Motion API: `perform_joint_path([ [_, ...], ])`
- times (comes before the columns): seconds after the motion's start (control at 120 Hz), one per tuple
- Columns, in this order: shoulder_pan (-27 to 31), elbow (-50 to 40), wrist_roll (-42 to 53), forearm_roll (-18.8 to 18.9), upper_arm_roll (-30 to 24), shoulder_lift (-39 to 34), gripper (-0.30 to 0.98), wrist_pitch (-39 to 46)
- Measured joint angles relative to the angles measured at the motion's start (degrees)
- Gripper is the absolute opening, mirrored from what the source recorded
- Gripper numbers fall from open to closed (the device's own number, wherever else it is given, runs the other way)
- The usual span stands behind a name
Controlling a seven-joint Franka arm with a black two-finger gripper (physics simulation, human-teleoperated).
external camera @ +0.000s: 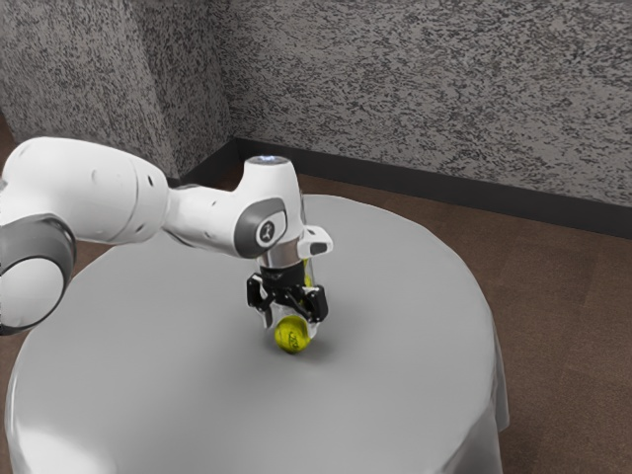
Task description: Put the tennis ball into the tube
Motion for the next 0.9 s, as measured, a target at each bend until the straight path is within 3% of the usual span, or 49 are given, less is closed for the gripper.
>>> perform_joint_path([
  [0.45, -0.58, 0.05, -0.78, -0.08, -0.05, 2.48, 0.68, 3.49],
  [0.7, -0.59, -0.06, -0.99, -0.25, 0.01, 2.19, 0.44, 3.33],
  [0.9, -0.64, -0.39, -1.33, -0.04, 0.01, 1.61, 0.38, 3.25],
])
